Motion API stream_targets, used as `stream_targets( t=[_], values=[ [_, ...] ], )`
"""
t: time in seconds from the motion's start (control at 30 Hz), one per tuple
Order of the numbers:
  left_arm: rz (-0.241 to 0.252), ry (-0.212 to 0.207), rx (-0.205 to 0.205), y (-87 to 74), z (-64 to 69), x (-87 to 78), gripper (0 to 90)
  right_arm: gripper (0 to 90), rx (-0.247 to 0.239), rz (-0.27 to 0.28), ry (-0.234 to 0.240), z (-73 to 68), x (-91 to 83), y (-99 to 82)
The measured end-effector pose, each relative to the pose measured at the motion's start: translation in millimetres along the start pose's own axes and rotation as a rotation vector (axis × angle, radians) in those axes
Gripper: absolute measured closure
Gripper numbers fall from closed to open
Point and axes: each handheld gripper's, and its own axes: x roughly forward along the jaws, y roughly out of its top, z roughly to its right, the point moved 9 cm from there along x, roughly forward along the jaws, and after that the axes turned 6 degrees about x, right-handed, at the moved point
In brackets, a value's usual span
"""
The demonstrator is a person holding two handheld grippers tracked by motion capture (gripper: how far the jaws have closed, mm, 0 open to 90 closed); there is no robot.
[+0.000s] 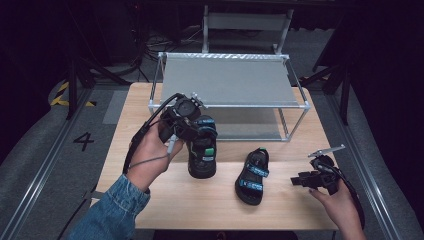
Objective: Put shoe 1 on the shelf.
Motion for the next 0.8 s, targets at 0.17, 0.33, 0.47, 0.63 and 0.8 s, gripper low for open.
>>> stream_targets(
  t=[0.17, 0.33, 0.47, 0.63, 0.8],
  values=[
    [0.011, 0.004, -0.003, 11.0, 0.2, -8.1, 71.6, 53.3, 0.010, 0.011, 0.006, 3.0, 3.2, -2.2],
    [0.038, 0.014, -0.003, 20.3, 0.7, -18.9, 71.6, 53.3, 0.007, 0.002, 0.008, 3.3, 7.6, -7.3],
    [0.057, 0.015, -0.002, 27.7, 0.4, -28.1, 71.6, 53.3, 0.002, -0.001, 0.014, 2.7, 8.9, -8.1],
    [0.081, 0.024, 0.006, 36.9, -0.3, -40.4, 71.6, 53.5, 0.002, 0.001, 0.019, 4.2, 6.5, -11.1],
    [0.075, 0.032, 0.007, 44.2, -3.5, -45.0, 71.6, 53.5, 0.016, 0.010, 0.022, 5.4, 3.7, -11.4]
  ],
)
